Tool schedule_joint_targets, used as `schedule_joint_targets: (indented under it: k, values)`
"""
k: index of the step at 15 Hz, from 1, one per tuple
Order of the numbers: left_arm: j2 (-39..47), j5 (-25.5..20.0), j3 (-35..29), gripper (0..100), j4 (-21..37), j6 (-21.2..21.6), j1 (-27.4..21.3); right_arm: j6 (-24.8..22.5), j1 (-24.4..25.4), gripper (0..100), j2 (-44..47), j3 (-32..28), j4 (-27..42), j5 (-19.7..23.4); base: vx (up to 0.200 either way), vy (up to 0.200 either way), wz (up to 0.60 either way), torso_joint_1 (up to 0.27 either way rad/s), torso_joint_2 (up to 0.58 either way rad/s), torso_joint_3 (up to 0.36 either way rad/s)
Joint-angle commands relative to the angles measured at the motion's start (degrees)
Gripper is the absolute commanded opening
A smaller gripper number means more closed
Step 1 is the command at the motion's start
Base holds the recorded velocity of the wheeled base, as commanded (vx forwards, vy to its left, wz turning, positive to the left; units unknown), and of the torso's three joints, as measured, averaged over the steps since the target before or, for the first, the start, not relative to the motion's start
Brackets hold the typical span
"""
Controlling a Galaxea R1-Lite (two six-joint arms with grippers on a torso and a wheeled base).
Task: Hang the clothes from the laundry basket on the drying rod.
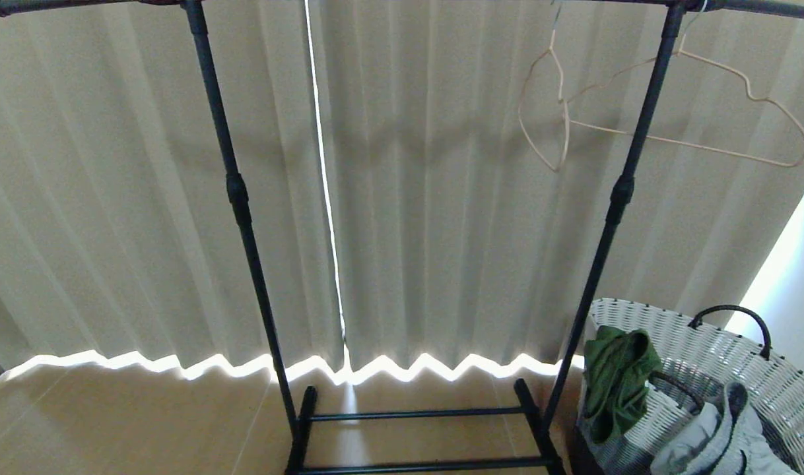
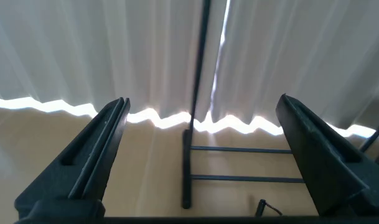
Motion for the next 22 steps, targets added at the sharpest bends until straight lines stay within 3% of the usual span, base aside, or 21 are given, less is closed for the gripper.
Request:
schedule_joint_targets:
  k: [1, 10, 22]
  values:
    - [0.02, 0.01, -0.02, 100, -0.03, -0.04, 0.02, 0.0, 0.0, 100, -0.02, -0.01, 0.01, 0.02, 0.0, -0.2, 0.0, 0.002, 0.0, -0.002]
    - [0.02, 0.1, -0.02, 100, -0.03, -0.3, 0.02, 0.0, 0.0, 100, -0.02, -0.01, 0.01, 0.02, 0.0, -0.2, 0.0, 0.003, 0.0, 0.002]
    - [0.02, 0.1, -0.02, 100, -0.03, -0.22, 0.02, 0.0, 0.0, 100, -0.02, -0.01, 0.01, 0.02, 0.0, 0.0, 0.0, 0.0, 0.0, 0.0]
